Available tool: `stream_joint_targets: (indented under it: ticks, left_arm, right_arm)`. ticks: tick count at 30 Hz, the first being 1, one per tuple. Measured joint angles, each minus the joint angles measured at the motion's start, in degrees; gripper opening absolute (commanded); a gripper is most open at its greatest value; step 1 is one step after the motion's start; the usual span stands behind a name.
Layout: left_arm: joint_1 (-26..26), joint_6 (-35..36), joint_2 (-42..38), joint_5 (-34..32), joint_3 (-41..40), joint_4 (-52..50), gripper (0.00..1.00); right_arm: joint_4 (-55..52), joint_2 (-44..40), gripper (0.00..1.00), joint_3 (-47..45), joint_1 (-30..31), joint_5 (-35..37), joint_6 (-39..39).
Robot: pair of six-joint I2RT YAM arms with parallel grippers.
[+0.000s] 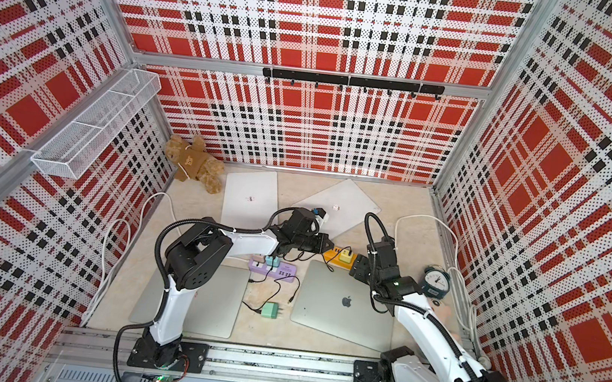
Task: Unplug the laptop charger
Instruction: Remove the plug from the socket.
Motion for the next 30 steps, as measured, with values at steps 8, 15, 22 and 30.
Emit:
stream_joint_targets:
  ticks: [8, 15, 22, 30]
  left_arm:
    - [-0.02, 0.04, 0.37, -0.96, 0.20, -0.81, 0.00]
    - [-0.02, 0.57, 1.40, -1.62, 1.90, -1.84, 0.00]
    - [-0.04, 1.33, 1.55, -2.21, 2.51, -2.78, 0.00]
    - [-0.04, 1.90, 1.55, -2.23, 2.89, -3.69, 0.00]
  right_arm:
    - [1.18, 2.60, 0.74, 0.63, 2.29, 0.70, 0.20]
    - [2.84, 5.51, 0.75, 1.16, 5.09, 2.40, 1.05]
    - [5.75, 9.68, 0.76, 2.01, 7.37, 4.52, 1.97]
    - [9.03, 12.74, 0.76, 2.43, 8.04, 6.67, 2.99]
